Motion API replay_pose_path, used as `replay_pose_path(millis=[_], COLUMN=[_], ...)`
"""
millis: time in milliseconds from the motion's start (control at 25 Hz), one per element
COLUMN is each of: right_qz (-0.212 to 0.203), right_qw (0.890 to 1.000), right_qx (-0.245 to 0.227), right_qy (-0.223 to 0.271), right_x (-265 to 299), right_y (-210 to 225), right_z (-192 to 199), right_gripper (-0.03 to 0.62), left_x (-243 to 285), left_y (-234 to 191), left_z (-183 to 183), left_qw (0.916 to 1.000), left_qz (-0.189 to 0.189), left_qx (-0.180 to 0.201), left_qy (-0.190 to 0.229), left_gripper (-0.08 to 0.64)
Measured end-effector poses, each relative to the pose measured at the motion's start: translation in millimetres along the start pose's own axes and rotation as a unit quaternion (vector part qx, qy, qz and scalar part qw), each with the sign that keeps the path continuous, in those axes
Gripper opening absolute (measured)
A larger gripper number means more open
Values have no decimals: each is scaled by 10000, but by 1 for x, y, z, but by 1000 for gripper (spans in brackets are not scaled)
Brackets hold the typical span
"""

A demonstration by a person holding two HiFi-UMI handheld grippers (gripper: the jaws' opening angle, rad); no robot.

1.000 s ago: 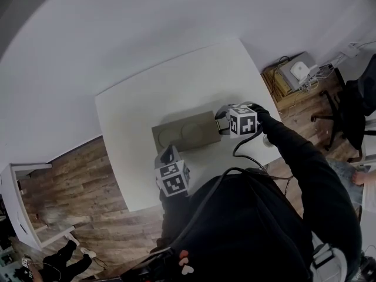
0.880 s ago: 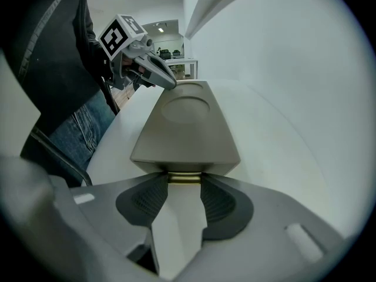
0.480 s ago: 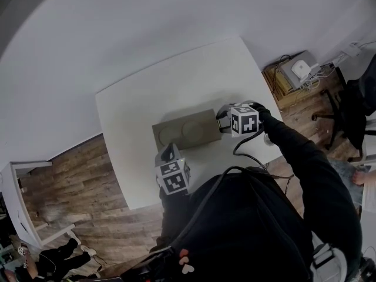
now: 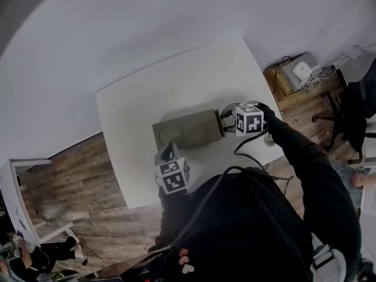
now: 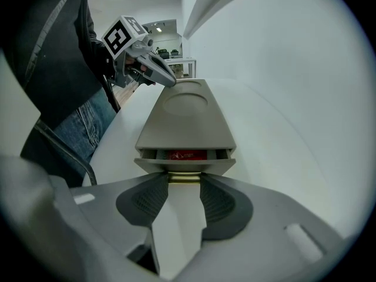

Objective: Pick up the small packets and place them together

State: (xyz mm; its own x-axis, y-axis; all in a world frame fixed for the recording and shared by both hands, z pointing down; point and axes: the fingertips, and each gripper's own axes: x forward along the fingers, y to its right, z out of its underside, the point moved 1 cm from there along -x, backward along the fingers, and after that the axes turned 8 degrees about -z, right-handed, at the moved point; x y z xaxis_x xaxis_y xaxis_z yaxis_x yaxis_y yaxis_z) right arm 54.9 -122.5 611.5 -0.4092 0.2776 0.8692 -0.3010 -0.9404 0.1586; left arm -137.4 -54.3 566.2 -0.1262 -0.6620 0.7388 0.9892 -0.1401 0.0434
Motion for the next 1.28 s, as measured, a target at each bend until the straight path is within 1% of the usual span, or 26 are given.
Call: replay_pose_path(millis=[160,320,600,1280], right_qz=[31,32,66,227], right_qw=[10000,10000,9998,9985], right_qx=[35,60,128,388], right_qy=[-6,-39,-96,-322], right_x=[-2,-5,-13,-36], right_y=[0,-1,-3,-4], right_z=[7,10,22,74], right_gripper=[164,164,164,166], left_x=[-1,0,-2,3], left_y=[2,-1,0,6], left_z=[1,0,0,0], left_qw=[10000,10000,10000,10000], left_qz=[35,12,30,34], left_qx=[-46,-24,-39,-29], left_qy=[-52,18,-4,-11], left_gripper=[-2,-2,-1,0])
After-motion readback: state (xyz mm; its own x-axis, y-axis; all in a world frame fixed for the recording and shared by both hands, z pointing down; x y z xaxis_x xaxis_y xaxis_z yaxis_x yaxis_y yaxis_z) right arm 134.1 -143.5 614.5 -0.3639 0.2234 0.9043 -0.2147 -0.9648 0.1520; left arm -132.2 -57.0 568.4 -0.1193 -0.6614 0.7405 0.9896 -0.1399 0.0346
